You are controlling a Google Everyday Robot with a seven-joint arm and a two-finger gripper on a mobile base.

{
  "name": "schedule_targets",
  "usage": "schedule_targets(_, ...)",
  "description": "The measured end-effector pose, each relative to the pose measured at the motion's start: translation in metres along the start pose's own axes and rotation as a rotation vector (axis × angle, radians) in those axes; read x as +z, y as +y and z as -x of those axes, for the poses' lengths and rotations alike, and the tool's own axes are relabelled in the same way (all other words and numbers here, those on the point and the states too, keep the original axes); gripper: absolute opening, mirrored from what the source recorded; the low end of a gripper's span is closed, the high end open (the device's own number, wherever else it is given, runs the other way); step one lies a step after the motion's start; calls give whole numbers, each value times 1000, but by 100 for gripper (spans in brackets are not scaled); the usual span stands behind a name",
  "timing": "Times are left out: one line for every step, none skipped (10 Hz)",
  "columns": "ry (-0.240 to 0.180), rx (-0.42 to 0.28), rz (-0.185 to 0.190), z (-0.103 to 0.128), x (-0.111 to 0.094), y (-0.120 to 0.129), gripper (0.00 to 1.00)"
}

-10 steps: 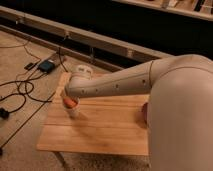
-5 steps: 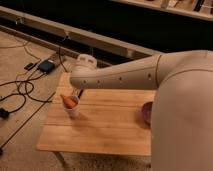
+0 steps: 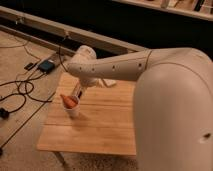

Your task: Place the pepper in the ceramic cup

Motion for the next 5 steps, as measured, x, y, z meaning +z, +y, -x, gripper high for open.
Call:
schedule_targets(25,15,-10,0,1,-3,69)
schedule_targets(36,21,-14,0,1,-5,69)
schedule_targets(37,21,-14,0,1,-5,69)
schedule_targets(37,21,-15,0,1,-5,69)
schedule_targets(37,21,-14,0,1,-5,69)
